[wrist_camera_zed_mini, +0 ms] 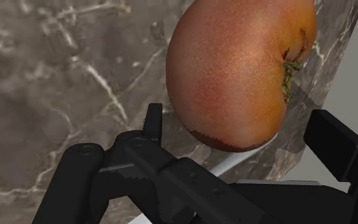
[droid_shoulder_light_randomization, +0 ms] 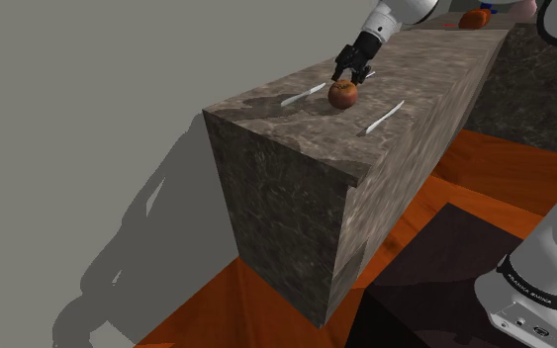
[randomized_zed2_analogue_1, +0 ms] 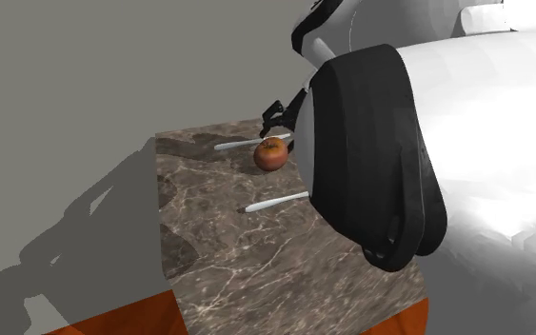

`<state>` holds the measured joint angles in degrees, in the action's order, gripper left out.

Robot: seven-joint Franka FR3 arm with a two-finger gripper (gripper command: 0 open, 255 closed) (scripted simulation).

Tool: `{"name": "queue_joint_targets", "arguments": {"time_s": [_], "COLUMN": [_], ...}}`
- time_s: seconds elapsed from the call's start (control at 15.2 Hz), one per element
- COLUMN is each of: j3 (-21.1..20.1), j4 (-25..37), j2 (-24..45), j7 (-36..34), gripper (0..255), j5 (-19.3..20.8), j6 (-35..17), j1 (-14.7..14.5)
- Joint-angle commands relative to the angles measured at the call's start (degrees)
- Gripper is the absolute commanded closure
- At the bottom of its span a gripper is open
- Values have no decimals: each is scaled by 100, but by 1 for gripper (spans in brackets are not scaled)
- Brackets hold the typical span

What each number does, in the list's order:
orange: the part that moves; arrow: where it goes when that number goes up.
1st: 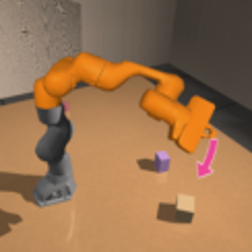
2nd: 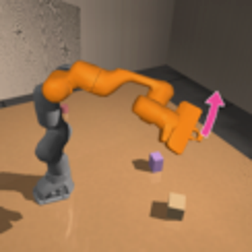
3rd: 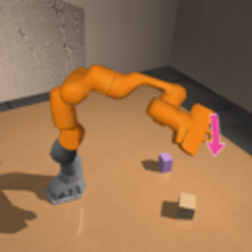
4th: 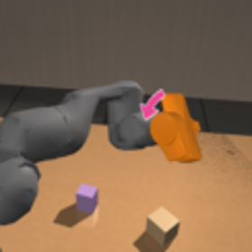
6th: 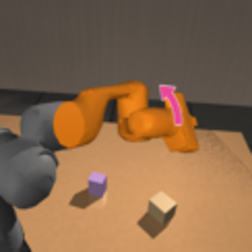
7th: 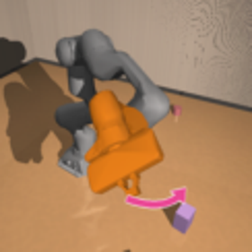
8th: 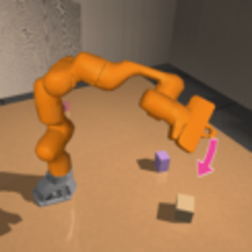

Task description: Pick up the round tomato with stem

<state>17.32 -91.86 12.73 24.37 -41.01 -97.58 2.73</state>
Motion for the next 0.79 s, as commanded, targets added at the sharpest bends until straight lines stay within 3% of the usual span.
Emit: {"name": "queue_joint_targets", "arguments": {"time_s": [0.0,0.07,0.73], "j3": [-4,-3,0], "j4": [-14,-19,50], "j2": [23,14,17], "j7": [21,20,-19], "gripper": [0,255,255], "j5": [-10,-8,-2], "j6": [-32,-30,25], "j1": [-2,-2,3]}}
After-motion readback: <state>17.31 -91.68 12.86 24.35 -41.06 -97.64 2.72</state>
